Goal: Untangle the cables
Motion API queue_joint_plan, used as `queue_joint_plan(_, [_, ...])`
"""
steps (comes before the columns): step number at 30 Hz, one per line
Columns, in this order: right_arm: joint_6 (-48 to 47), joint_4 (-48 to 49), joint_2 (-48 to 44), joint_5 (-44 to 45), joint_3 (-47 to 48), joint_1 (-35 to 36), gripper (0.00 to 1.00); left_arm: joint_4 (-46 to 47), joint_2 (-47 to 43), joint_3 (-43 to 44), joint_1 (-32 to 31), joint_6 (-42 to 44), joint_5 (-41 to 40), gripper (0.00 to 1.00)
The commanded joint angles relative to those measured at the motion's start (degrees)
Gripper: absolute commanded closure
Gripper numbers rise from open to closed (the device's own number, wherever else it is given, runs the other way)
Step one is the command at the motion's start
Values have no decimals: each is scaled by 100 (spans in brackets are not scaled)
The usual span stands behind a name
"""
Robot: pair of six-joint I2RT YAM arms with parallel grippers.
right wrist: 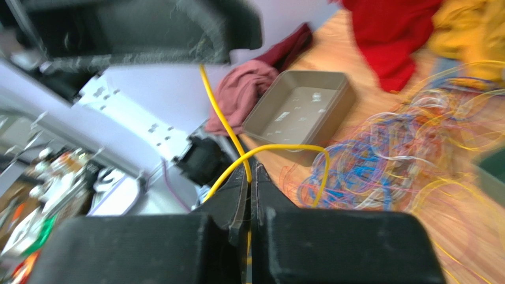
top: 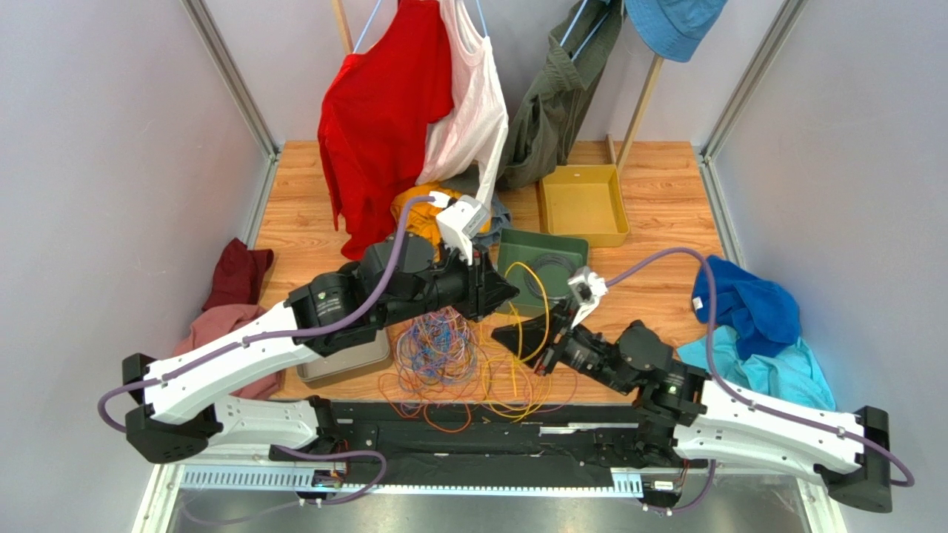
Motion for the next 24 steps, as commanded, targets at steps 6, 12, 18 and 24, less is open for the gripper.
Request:
queue_joint_plan(6, [-1020,-2648,-474,3004,2287,-48,100,-849,-1152,-1388,-5,-561,-2292,4])
queue_joint_plan(12, [-1688,-3343,711,3507,3890,-608,100,-982,-2057,-2390,3,-1239,-2592,4])
queue_joint_plan(18, [-1390,-3958,1863,2682,5340,-2110,100,-789,-2682,-3111,3,-1547,-2338,5])
queue_joint_plan(24, [-1346,-4090,2400,2276,5825,-2474,100,-551,-2752,-3349,3,-1442,-2030,7])
